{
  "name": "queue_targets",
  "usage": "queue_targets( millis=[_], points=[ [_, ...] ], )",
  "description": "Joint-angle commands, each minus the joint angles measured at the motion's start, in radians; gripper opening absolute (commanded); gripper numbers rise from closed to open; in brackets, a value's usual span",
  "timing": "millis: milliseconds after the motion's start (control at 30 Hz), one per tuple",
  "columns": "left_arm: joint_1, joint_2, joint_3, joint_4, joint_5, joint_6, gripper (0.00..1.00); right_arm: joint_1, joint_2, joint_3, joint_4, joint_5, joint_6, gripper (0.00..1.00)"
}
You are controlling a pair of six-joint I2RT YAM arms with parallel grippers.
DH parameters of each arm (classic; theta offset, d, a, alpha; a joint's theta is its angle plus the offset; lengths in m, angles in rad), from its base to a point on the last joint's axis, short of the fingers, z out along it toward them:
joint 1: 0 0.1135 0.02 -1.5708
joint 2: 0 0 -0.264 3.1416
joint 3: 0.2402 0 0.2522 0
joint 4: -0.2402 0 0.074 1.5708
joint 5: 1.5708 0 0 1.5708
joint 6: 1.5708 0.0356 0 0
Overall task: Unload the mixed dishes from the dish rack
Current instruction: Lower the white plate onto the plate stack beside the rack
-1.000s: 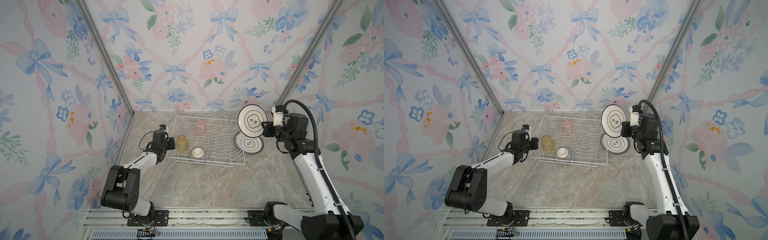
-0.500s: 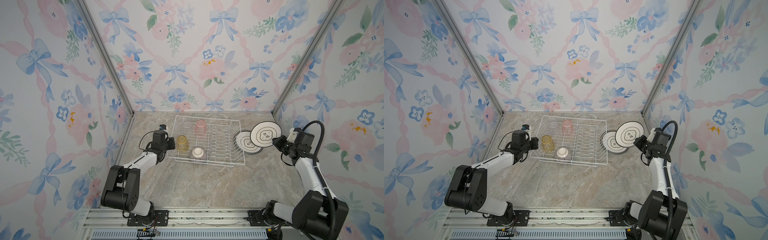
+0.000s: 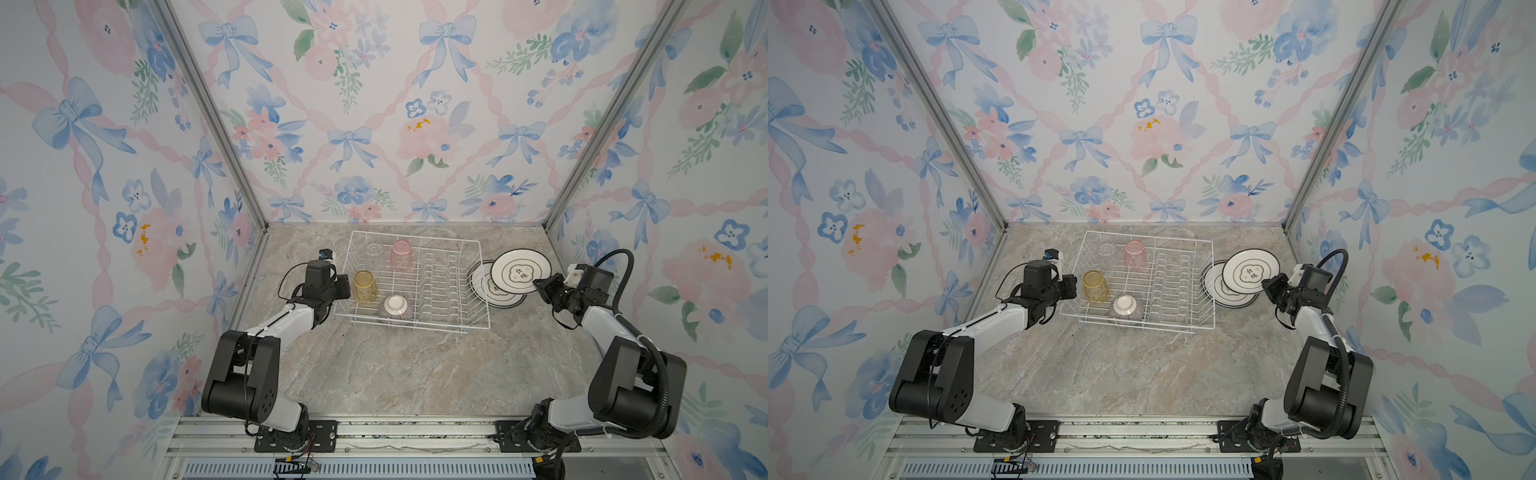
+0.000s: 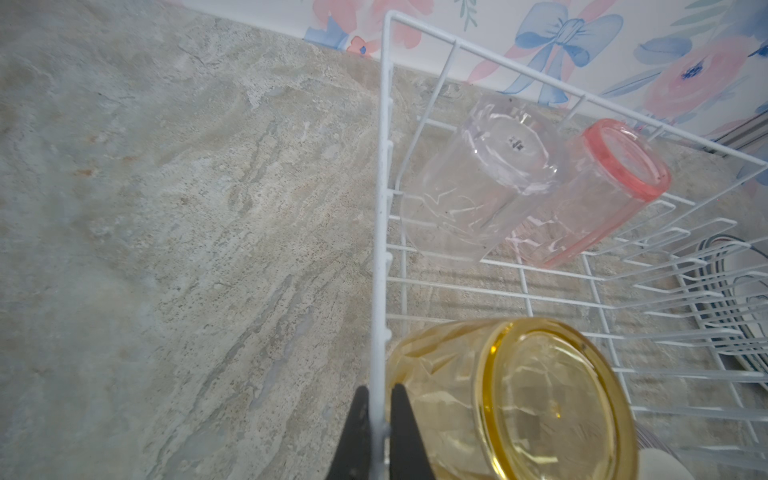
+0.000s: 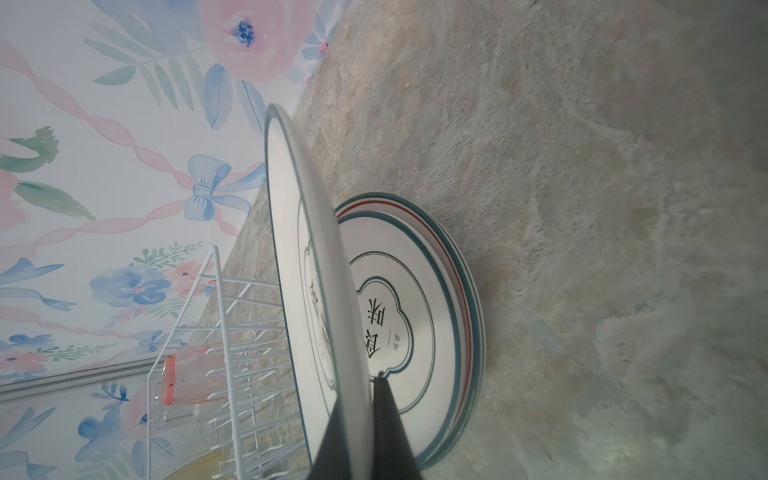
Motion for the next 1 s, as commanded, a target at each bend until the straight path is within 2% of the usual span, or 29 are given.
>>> queue_targets(
  millis=[0,667,833,967],
  points=[
    [0.003,0.028,-0.046,-0.106,-0.03,-0.006,0.0,0.014,0.04,-0.016,0.117,-0.061,0.05,0.0],
    [0.003,0.024,-0.043,-0.117,-0.035,-0.009,0.0,0.089,0.23,0.018,0.202,-0.082,0.077,0.0],
    [0.002,0.024,-0.042,-0.119,-0.033,-0.008,0.0,0.089,0.234,0.022,0.162,-0.09,0.06,0.0],
    [0.002,0.028,-0.036,-0.12,-0.032,-0.007,0.0,0.088,0.225,0.025,0.112,-0.093,0.028,0.12]
  ],
)
